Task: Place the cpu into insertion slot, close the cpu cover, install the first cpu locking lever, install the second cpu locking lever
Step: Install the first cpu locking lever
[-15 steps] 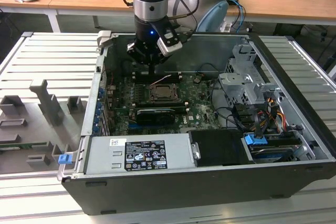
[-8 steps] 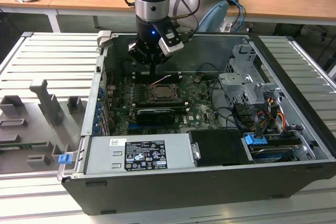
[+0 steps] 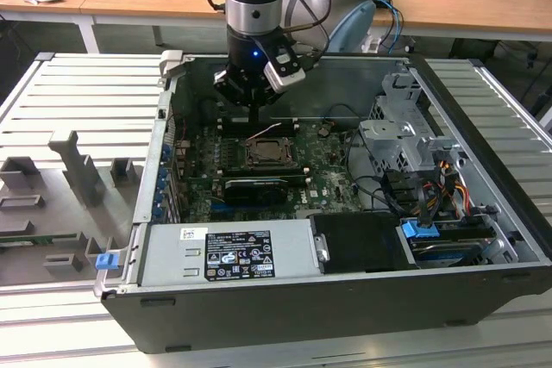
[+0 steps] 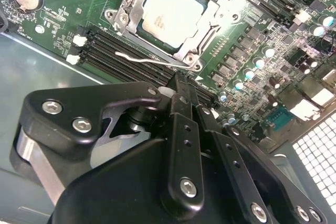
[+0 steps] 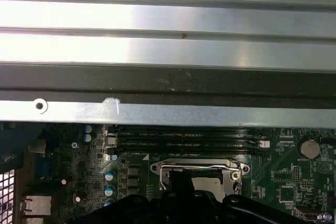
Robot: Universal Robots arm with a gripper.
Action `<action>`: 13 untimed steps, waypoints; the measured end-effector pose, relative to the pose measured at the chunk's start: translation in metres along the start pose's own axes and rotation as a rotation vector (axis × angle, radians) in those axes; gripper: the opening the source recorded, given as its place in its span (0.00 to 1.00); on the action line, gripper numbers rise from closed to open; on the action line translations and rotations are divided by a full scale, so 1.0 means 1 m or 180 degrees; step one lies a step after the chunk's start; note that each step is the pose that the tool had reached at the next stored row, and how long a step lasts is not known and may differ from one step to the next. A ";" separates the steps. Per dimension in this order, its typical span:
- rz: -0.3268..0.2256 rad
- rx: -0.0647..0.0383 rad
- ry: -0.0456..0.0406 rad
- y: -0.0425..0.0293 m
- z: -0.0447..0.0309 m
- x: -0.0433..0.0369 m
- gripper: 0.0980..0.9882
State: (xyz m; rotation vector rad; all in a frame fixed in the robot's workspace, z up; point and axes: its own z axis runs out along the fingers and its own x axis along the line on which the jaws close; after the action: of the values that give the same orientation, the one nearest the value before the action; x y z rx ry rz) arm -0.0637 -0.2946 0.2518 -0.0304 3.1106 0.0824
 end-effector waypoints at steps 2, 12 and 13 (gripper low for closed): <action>0.0000 0.0000 0.0000 0.0000 0.0002 -0.0011 0.01; 0.0002 -0.0074 -0.0001 -0.0010 0.0033 -0.0038 0.01; 0.0002 -0.0078 -0.0002 -0.0010 0.0041 -0.0038 0.01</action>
State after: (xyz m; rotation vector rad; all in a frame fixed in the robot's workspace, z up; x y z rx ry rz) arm -0.0598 -0.2953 0.2478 -0.0297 3.1088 0.1205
